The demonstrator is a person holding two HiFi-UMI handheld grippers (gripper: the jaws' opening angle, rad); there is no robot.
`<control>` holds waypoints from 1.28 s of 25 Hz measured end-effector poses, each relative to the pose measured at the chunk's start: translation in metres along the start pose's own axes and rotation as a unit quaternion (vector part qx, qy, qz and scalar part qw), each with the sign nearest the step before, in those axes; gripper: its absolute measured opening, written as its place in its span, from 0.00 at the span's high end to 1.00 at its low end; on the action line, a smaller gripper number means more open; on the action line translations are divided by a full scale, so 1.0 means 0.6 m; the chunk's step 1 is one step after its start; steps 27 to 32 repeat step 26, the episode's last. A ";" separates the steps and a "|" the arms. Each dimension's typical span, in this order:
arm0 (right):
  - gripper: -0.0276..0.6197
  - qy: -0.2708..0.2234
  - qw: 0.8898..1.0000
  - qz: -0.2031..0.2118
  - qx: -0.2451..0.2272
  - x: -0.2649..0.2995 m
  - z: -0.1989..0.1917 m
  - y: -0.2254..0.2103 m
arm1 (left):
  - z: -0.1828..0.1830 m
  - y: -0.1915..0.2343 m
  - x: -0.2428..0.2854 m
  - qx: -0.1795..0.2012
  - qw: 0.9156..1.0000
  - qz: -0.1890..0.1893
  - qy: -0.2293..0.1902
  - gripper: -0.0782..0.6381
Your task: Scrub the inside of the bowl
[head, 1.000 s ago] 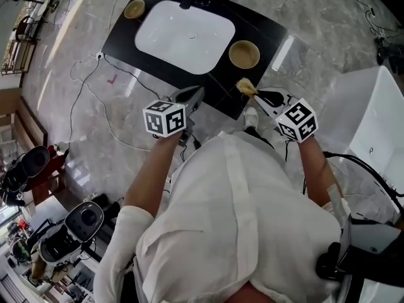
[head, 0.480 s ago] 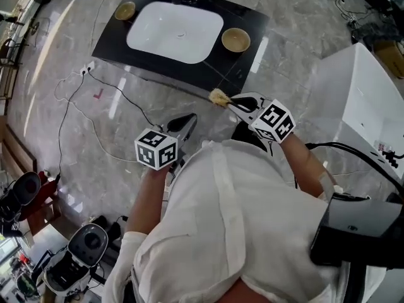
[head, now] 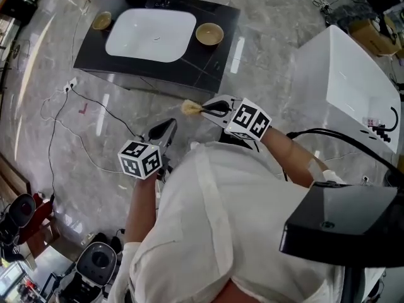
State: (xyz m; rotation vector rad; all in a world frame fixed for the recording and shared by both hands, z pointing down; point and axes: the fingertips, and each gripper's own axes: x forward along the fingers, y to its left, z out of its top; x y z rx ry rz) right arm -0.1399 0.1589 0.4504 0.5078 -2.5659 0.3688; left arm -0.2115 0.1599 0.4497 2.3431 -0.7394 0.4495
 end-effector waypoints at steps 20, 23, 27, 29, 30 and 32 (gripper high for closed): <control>0.92 0.001 0.999 0.005 -0.042 -0.010 0.008 0.059 | -0.033 -0.008 -0.047 -0.005 0.999 0.030 -0.027 0.88; 0.92 0.005 0.999 -0.004 -0.031 -0.017 0.001 0.069 | -0.039 -0.012 -0.043 -0.004 1.000 0.019 -0.017 0.88; 0.92 0.012 1.000 -0.019 -0.012 -0.029 -0.017 0.084 | -0.051 -0.025 -0.038 -0.003 1.000 0.000 -0.002 0.88; 0.92 0.012 1.000 -0.019 -0.012 -0.029 -0.017 0.084 | -0.051 -0.025 -0.038 -0.003 1.000 0.000 -0.002 0.88; 0.92 0.012 1.000 -0.019 -0.012 -0.029 -0.017 0.084 | -0.051 -0.025 -0.038 -0.003 1.000 0.000 -0.002 0.88; 0.92 0.012 1.000 -0.019 -0.012 -0.029 -0.017 0.084 | -0.051 -0.025 -0.038 -0.003 1.000 0.000 -0.002 0.88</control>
